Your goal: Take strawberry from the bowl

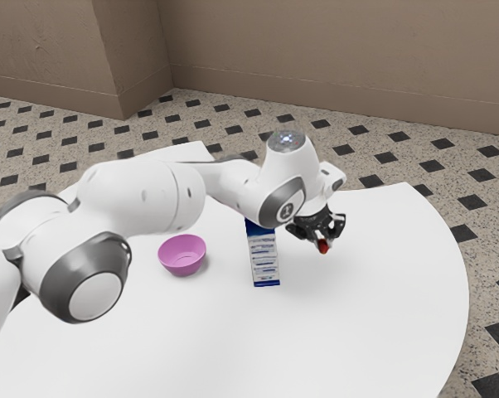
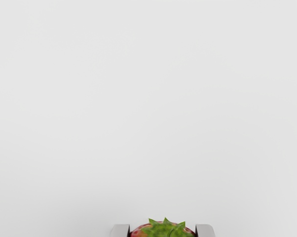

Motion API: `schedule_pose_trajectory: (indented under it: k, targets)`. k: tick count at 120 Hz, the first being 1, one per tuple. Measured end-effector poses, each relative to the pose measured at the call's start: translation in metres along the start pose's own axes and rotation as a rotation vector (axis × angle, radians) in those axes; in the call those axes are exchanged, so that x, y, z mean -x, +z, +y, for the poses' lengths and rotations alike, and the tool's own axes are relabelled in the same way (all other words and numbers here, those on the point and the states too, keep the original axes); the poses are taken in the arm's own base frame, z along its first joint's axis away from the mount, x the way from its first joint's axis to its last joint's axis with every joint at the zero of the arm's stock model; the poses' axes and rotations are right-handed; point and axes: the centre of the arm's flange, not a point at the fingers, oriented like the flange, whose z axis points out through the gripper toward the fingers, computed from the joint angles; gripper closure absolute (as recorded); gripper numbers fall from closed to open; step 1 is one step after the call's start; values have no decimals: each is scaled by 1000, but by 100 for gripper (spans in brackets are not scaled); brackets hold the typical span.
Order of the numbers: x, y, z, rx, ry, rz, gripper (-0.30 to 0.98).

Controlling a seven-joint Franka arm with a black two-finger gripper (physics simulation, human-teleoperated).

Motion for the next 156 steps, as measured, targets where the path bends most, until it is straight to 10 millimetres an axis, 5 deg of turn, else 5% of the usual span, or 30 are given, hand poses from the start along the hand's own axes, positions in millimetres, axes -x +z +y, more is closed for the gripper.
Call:
schedule_pose_trajectory:
  k: [12, 34, 52, 65, 80, 95, 114, 120, 137, 156]
  targets:
    - [0, 2, 0, 3, -1, 4, 72]
    - [-1, -4, 1, 25, 5, 6, 35]
    - [-1, -17, 7, 41, 26, 17, 17]
    - [-6, -69, 10, 48, 41, 58, 10]
    - [-27, -186, -3, 33, 31, 76, 6]
    - [-39, -330, -56, -17, -5, 50, 3]
    - [-30, -461, -163, -92, -98, 1, 2]
    - [-22, -470, -192, -129, -126, -41, 1]
    - [-1, -452, -271, -239, -229, -184, 1]
    - [10, -447, -292, -267, -135, -262, 0]
